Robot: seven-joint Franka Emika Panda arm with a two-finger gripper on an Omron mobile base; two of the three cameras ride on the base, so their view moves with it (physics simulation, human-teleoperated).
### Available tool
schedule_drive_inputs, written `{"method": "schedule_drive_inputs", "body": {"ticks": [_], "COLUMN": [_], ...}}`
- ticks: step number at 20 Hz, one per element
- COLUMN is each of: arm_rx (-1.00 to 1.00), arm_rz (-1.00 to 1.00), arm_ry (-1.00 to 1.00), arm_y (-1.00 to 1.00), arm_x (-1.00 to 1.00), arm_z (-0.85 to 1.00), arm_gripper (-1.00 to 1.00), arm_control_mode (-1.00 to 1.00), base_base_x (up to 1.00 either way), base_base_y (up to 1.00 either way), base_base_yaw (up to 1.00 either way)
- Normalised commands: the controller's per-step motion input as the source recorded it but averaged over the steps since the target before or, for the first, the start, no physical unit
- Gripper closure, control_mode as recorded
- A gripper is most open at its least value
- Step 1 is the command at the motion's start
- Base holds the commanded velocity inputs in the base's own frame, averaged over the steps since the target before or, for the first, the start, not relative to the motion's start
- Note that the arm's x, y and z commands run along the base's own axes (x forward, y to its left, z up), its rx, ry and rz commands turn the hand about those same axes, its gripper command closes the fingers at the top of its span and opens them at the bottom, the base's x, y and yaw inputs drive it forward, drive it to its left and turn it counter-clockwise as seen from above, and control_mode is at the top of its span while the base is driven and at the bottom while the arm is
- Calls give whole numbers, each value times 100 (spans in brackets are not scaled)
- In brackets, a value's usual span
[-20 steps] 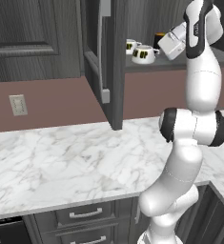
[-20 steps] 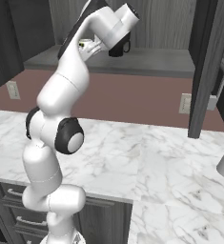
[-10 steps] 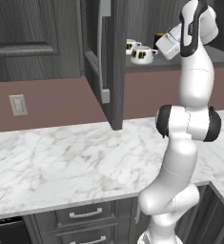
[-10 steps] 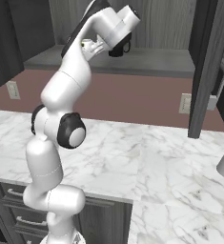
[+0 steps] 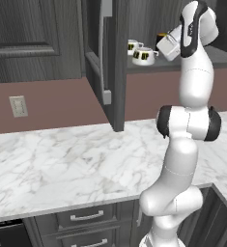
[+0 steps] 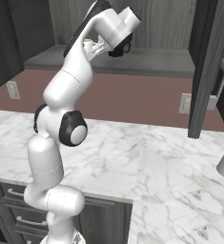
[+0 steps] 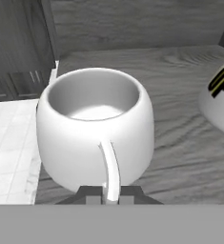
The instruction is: Pick the mug on the counter and place it in the cabinet with the handle facing the right, like the mugs already inside.
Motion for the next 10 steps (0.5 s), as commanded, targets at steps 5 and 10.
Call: {"method": "schedule_drive_inputs", "body": {"ticks": [5, 10], "arm_rx": [-1, -2], "arm_rz": [0, -2], "arm_ry": [2, 5], "arm_y": [0, 0], "arm_x": [14, 19], "arm_z": [0, 0], "arm_gripper": [100, 100], "arm_control_mode": [-100, -100], "base_base_x": [0, 0], "base_base_y": [0, 0], "base_base_yaw": [0, 0]}}
